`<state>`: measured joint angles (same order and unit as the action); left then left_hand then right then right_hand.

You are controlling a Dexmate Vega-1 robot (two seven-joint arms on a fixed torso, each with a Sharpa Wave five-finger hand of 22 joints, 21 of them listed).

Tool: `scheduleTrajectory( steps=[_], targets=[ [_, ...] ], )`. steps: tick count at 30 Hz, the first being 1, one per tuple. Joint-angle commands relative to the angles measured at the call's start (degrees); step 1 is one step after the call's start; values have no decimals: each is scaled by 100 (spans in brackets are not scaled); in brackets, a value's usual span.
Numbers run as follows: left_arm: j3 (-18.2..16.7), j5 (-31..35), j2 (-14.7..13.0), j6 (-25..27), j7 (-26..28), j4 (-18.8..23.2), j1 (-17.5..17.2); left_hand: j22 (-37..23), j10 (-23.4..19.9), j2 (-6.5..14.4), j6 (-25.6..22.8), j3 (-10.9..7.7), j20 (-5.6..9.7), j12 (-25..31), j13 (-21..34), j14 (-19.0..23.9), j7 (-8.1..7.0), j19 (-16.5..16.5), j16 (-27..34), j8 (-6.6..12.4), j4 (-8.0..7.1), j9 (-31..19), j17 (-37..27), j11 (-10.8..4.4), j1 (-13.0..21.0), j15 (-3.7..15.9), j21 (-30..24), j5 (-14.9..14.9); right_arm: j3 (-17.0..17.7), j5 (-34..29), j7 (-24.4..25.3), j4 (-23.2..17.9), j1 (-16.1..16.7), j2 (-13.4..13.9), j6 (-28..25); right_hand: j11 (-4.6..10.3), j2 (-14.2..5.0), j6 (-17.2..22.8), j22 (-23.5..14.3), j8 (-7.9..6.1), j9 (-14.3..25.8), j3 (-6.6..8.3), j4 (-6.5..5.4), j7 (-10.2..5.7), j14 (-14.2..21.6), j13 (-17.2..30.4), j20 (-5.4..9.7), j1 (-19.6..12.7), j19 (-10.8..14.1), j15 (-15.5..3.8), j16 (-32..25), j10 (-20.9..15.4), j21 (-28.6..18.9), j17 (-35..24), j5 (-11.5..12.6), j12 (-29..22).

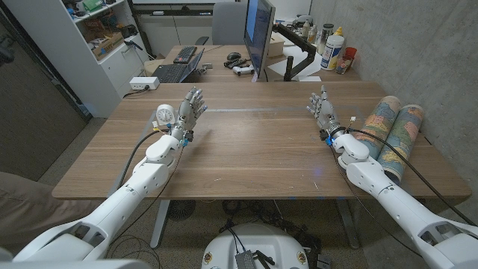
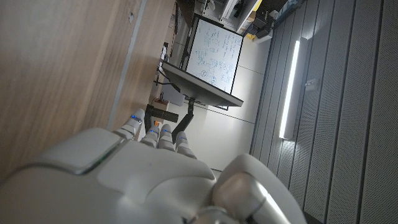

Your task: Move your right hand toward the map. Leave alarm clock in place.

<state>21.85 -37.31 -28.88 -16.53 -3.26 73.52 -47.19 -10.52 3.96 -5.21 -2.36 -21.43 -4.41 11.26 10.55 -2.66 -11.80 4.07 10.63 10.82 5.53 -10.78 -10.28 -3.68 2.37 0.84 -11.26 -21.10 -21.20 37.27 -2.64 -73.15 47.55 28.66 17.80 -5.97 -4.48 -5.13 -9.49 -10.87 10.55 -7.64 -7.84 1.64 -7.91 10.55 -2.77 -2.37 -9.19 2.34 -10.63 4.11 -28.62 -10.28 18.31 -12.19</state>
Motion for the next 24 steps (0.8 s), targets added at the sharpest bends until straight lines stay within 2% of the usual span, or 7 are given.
scheduleTrajectory(
  steps=[1, 13, 24],
  targets=[
    [96, 8, 18, -2, -269, -121, 135, -9, 34, -51, 16, -38, 0, 30, 16, -48, -41, 35, 26, 37, -1, -10, -30, -20, -8, 11, -35, -22, 33, 7, 1, -11, 26, -16, 123, -45, -269, -44, -30, -29, 16, 17, -46, -7, -48, 22, 17, 11, -28, -6, -40, -18, -27, -18, 25, -38],
    [90, -35, 17, 66, -260, -77, 122, -9, 32, -50, 17, -30, -3, 29, 16, -46, -44, 34, 28, 37, 0, -10, -30, -18, -7, 13, -36, -29, 34, -1, 70, -108, 69, 29, 27, -23, -268, -41, -31, -27, 16, 23, -40, -7, -47, 22, 21, 16, -18, -8, -37, -14, 8, -17, 28, -34],
    [69, -76, 72, -15, -329, -227, 172, -9, 31, -49, 13, -24, 5, 29, 16, -40, -45, 37, 31, 39, 1, -10, -30, -16, -7, 14, -38, -34, 10, -87, 190, -281, 65, 73, -61, -29, -270, -38, -31, -26, 15, 31, -36, -8, -48, 21, 22, 19, -13, -11, -34, -8, 42, -17, 31, -31]
  ],
)
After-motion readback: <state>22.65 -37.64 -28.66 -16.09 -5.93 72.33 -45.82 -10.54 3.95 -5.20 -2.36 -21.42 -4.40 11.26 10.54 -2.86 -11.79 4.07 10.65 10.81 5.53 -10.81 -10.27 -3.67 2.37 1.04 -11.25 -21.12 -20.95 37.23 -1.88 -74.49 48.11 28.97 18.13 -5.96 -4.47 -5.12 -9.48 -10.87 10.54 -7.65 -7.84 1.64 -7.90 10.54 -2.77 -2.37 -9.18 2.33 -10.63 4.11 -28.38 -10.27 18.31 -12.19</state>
